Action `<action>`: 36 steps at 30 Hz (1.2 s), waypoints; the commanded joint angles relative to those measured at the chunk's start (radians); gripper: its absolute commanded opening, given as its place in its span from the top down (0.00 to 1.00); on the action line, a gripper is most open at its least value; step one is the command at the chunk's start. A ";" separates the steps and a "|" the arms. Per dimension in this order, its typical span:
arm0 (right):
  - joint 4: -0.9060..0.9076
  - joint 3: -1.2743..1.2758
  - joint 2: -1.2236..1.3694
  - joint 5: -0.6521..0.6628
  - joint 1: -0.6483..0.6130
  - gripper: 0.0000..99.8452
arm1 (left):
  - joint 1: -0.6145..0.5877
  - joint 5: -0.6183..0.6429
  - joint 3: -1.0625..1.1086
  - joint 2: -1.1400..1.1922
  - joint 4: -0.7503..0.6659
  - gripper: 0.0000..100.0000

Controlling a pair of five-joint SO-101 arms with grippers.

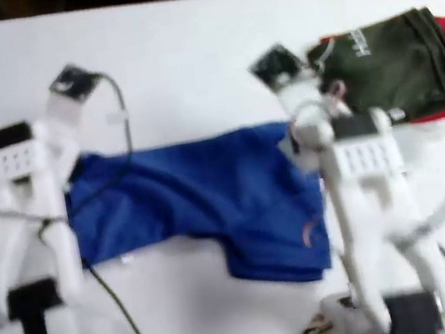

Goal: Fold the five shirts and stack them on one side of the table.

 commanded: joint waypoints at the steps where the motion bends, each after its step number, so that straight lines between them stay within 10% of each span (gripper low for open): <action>1: -0.012 -0.176 0.231 -0.037 -0.068 0.97 | 0.011 0.055 -0.038 0.114 -0.120 0.97; 12: -0.039 -0.543 0.751 -0.044 -0.053 0.97 | -0.066 0.218 -0.213 0.384 -0.315 0.97; 36: 0.377 -1.511 1.193 -0.048 -0.056 0.97 | -0.164 0.235 -1.360 0.942 0.410 0.97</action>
